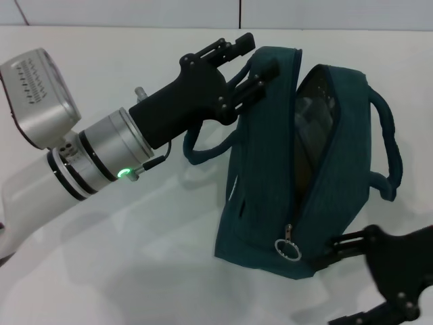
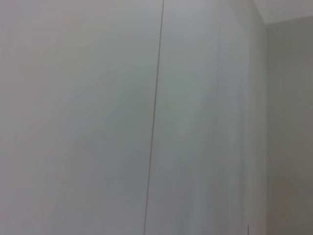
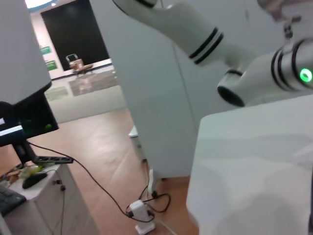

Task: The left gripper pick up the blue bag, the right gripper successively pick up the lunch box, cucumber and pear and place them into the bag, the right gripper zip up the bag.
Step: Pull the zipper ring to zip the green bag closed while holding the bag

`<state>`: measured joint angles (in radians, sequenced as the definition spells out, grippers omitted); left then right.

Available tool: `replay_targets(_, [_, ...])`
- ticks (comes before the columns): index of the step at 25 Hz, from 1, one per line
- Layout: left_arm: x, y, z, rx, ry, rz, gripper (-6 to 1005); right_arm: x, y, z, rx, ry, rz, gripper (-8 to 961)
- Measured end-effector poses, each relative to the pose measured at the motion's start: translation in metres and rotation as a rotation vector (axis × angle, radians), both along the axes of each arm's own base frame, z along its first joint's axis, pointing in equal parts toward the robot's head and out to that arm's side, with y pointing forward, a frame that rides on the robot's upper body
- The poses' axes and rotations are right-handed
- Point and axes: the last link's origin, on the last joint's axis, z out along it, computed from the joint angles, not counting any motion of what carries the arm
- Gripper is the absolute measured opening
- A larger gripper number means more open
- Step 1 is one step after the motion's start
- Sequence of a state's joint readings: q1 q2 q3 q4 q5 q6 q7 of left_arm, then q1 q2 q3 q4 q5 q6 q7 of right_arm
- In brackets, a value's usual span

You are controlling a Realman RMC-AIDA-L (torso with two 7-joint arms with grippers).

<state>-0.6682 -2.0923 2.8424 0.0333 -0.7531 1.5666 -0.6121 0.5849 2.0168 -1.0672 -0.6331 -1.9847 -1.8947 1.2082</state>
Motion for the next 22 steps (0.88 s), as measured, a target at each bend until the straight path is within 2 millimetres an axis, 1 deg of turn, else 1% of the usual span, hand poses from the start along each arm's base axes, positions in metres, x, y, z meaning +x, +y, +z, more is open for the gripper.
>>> replay_targets(2, [0.0,0.0,0.0,0.0,-0.002,-0.002,566,-0.002,0.004,-0.009,-0.023,-0.02,-0.028,813])
replay_targets(5, [0.0,-0.001,0.0,0.0,-0.003,-0.001,566,0.001,0.012,-0.014,0.022,-0.046,-0.081,812])
replay_targets(10, [-0.002,-0.002,0.0,-0.001,-0.003,0.004,566,0.007,0.018,-0.007,0.136,-0.019,-0.131,811])
replay_targets(13, [-0.002,-0.002,0.0,-0.002,-0.004,0.004,565,0.011,0.019,-0.002,0.185,-0.008,-0.143,811])
replay_targets(18, [0.0,-0.003,-0.002,-0.007,-0.012,0.002,565,0.012,0.017,-0.003,0.186,-0.004,-0.136,811])
replay_targets(22, [0.0,-0.003,-0.002,-0.008,-0.014,0.003,564,0.01,0.018,-0.001,0.209,0.031,-0.133,812])
